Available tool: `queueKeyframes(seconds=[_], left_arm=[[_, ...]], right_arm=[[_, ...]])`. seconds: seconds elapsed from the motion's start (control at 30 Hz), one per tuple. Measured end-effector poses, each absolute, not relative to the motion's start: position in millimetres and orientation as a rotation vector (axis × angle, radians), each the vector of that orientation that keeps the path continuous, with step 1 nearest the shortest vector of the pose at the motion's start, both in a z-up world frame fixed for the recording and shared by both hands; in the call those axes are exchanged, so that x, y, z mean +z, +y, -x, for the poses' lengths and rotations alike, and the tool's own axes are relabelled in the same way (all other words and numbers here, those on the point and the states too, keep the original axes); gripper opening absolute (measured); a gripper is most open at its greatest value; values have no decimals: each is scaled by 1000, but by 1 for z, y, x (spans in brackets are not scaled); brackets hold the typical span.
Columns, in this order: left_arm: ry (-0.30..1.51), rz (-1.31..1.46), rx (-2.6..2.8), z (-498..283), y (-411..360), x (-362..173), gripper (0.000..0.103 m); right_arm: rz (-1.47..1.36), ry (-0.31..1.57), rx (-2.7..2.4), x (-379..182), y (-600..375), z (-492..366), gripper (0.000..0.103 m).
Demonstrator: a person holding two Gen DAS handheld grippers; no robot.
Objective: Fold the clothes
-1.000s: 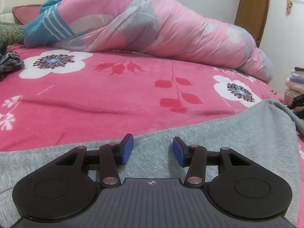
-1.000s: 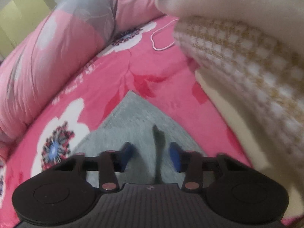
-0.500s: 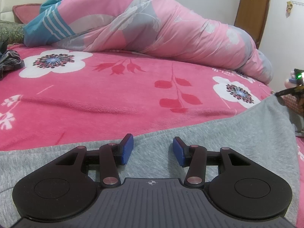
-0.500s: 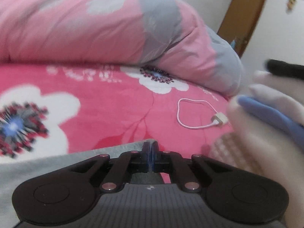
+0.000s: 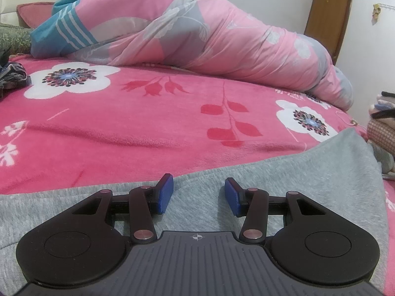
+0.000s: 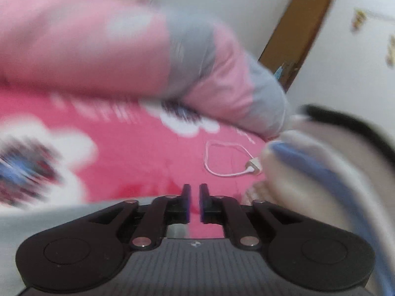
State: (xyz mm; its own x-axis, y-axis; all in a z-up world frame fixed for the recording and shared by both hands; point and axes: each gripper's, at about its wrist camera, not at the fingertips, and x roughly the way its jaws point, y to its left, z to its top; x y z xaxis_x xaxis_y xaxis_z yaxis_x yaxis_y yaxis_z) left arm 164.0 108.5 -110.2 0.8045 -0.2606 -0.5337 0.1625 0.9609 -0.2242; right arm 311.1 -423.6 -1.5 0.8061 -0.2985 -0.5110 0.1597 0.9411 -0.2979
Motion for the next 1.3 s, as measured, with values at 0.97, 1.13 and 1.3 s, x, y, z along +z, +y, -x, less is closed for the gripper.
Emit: queueKeyframes(seconds=[0.97,1.13,1.3], left_arm=[[589,304,-275,-166,126,-115,48],[590,303,-276,-167,126,-115,48],[591,299,-274,-167,127,-115,48]], right_arm=[[-556,787,-525,-76,-520,-164,2],[-423,742,-565,-48,-505,-153,6],[-600,595,-443,-30,-507,-117,11]])
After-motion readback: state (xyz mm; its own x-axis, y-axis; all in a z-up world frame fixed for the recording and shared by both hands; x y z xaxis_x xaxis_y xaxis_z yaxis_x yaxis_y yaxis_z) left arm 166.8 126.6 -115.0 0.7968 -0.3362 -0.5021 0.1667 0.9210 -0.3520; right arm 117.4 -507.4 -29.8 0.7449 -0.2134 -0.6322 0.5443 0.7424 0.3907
